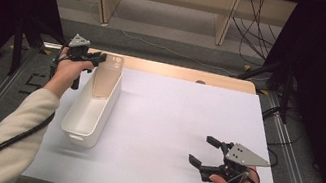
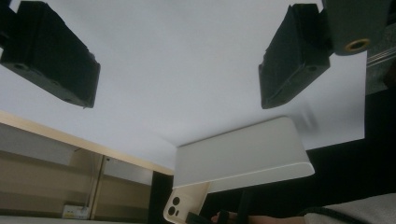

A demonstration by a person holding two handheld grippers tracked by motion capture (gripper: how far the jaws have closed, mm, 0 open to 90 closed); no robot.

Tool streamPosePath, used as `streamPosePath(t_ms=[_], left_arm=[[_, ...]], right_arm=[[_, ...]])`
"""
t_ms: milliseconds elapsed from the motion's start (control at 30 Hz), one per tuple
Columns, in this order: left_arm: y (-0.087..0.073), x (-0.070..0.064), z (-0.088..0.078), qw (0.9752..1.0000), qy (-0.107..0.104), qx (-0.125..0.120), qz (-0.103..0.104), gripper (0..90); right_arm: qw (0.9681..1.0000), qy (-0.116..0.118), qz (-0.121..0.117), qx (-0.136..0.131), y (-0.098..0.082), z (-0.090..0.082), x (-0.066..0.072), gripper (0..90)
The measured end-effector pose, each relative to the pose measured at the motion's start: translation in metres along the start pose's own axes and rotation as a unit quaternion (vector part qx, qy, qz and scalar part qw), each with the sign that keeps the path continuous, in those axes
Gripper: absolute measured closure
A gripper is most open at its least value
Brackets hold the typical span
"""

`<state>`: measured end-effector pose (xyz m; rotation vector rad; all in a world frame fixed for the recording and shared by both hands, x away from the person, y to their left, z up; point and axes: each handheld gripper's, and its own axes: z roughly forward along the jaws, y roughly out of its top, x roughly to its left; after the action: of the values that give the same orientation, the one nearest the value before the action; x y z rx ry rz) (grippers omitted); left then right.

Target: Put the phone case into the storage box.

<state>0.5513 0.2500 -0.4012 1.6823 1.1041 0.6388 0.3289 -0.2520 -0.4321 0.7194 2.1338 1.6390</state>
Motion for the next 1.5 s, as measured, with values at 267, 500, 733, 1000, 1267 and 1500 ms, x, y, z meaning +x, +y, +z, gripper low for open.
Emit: streamPosePath(t_ms=[267,500,733,1000,1267,1500], left_arm=[[0.0004,-0.0004,0.0024,0.9999,0.007,0.006,0.012,73.7],[0.0011,-0.002,0.0043,0.9996,0.016,0.014,0.021,71.2],[0.0019,-0.0031,0.0056,0.9991,0.024,0.02,0.029,69.3],[0.0025,-0.0044,0.0072,0.9983,0.033,0.027,0.039,65.3],[0.0006,-0.0053,0.0068,0.9972,0.042,0.037,0.05,56.6],[0.0012,-0.0054,0.001,0.9967,0.046,0.046,0.05,48.1]], right_arm=[[1.0,-0.002,0.004,0.004,0.0,-0.0006,0.0006,13.9],[1.0,-0.003,0.003,0.004,-0.0003,-0.0002,0.0007,13.9],[1.0,-0.003,0.004,0.005,-0.0002,-0.0006,0.0006,13.9],[1.0,-0.003,0.003,0.004,-0.0004,-0.0004,0.0006,13.9],[1.0,-0.002,0.003,0.005,-0.0003,-0.0003,0.0008,13.9],[1.0,-0.001,0.004,0.004,-0.0003,-0.0001,0.0009,13.9]])
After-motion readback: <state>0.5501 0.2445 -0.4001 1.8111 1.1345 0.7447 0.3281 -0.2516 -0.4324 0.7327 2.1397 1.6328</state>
